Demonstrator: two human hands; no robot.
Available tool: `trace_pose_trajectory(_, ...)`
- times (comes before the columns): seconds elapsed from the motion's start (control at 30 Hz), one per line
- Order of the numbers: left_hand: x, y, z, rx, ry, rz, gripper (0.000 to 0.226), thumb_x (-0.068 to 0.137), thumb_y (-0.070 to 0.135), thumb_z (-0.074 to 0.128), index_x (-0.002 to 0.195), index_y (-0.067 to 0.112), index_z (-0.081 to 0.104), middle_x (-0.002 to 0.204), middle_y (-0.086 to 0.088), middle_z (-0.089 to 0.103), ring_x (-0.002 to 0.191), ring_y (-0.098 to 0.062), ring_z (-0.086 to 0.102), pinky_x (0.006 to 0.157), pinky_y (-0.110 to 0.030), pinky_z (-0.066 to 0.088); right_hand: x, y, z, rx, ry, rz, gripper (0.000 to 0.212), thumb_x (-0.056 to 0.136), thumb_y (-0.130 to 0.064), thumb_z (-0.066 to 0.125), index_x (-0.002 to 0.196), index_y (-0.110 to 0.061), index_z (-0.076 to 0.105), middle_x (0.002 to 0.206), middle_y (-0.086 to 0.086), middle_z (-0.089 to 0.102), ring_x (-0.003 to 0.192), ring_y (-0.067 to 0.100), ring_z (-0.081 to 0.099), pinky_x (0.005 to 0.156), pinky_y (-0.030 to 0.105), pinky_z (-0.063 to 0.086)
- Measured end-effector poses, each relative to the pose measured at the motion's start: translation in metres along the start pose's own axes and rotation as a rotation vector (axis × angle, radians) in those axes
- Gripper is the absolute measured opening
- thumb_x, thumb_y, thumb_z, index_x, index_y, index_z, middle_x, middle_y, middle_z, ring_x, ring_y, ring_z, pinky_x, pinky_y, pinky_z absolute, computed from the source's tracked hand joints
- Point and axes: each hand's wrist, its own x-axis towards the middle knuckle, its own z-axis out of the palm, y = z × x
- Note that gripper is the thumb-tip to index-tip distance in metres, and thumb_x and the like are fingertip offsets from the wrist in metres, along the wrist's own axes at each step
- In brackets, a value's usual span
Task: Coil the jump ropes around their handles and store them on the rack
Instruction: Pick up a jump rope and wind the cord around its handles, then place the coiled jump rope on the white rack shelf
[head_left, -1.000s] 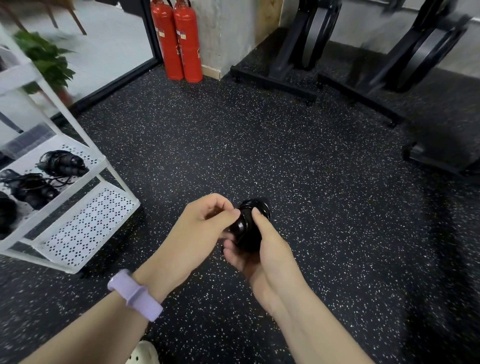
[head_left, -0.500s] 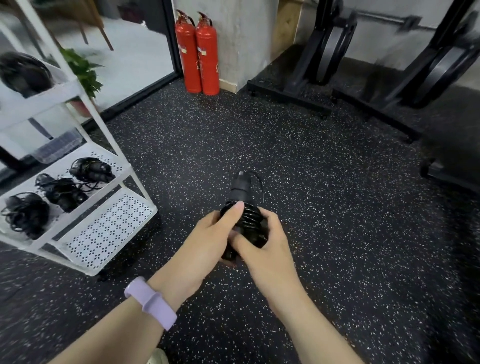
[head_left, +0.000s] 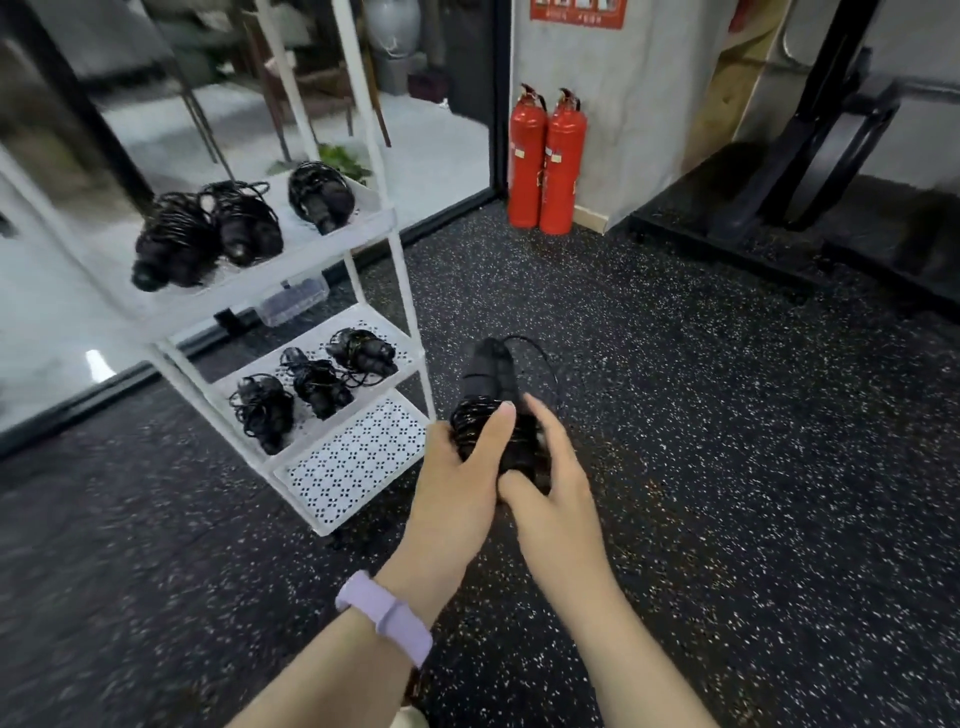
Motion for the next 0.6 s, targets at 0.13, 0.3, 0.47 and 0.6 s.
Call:
trace_pose_trajectory(0.13, 0.019, -0.005, -0.038, 0.000, 0.078, -0.058, 0.036, 0.085, 0.058, 0.070, 0.103, 0.027, 0.073, 0.089, 0.009, 0.079, 0.083, -0.010, 0.076, 0.079, -0.034, 0.058, 0.016, 0.012, 0.042, -0.019, -0.045, -0.008, 0.068, 0.091, -0.013, 0.058, 0.147, -0.050, 0.044, 0.136, -0.021, 0.048, 0.117, -0.018, 0.045, 0.101, 0.023, 0.041)
trace_pose_trajectory(0.3, 0.046, -0.033, -0.081, 0.065, 0.209, -0.232, 0.036, 0.089, 0.048, 0.066, 0.109, 0.017, 0.063, 0.095, -0.002, 0.076, 0.086, -0.020, 0.073, 0.078, -0.039, 0.060, 0.028, 0.046, 0.094, -0.075, -0.085, 0.058, 0.065, 0.093, -0.003, 0.057, 0.140, -0.047, 0.051, 0.122, -0.006, 0.049, 0.094, -0.022, 0.051, 0.075, -0.002, 0.038)
trace_pose_trajectory(0.47, 0.061, -0.057, -0.113, 0.026, 0.217, -0.517, 0.042, 0.096, 0.046, 0.056, 0.117, 0.011, 0.063, 0.096, -0.008, 0.072, 0.079, -0.023, 0.065, 0.062, -0.029, 0.047, 0.034, 0.079, 0.131, -0.161, -0.189, 0.142, 0.063, 0.093, -0.001, 0.054, 0.139, -0.045, 0.051, 0.115, -0.012, 0.042, 0.094, -0.005, 0.051, 0.073, -0.002, 0.038)
trace_pose_trajectory(0.6, 0.078, -0.079, -0.130, 0.059, 0.132, -0.500, 0.042, 0.093, 0.039, 0.071, 0.121, 0.008, 0.068, 0.113, -0.013, 0.074, 0.108, -0.030, 0.069, 0.093, -0.044, 0.059, 0.043, 0.104, 0.143, -0.228, -0.255, 0.165, 0.067, 0.091, 0.003, 0.055, 0.148, -0.032, 0.050, 0.115, -0.007, 0.041, 0.096, -0.002, 0.052, 0.073, -0.005, 0.036)
